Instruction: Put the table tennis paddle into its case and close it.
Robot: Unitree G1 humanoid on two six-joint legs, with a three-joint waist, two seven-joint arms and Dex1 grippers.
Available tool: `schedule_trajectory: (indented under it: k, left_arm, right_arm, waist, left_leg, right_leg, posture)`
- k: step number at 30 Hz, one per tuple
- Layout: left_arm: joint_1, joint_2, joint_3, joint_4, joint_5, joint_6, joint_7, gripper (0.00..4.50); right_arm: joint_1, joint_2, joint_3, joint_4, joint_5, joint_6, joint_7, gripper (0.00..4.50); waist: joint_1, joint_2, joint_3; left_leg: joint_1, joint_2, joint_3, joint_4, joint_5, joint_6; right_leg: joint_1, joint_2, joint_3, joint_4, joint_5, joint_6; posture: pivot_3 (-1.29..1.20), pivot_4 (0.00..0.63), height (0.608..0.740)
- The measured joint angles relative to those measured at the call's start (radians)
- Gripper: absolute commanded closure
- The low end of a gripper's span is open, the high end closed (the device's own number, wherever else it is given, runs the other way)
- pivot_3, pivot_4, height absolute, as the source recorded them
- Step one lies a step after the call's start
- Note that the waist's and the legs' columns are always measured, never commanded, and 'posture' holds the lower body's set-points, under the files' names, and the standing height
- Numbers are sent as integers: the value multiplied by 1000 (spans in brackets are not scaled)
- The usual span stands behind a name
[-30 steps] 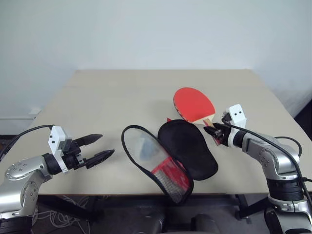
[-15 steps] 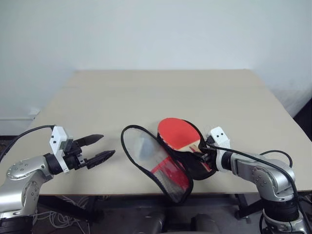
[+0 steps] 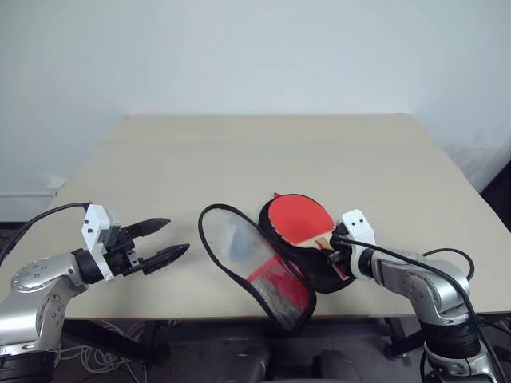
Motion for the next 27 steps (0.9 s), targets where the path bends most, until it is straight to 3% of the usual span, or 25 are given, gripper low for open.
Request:
schedule_trajectory:
  k: [27]
  left_arm:
    - [0,-5,-5,15,20,-10,0,0]
  right_arm:
    - [-34,25,62,35,-39,-16,-9,3333]
  waist:
    - [0,0,0]
  left_leg:
    - [0,0,0,0,0,0]
  right_leg:
    - [0,0,0,0,0,0]
  posture:
    - [0,0,707]
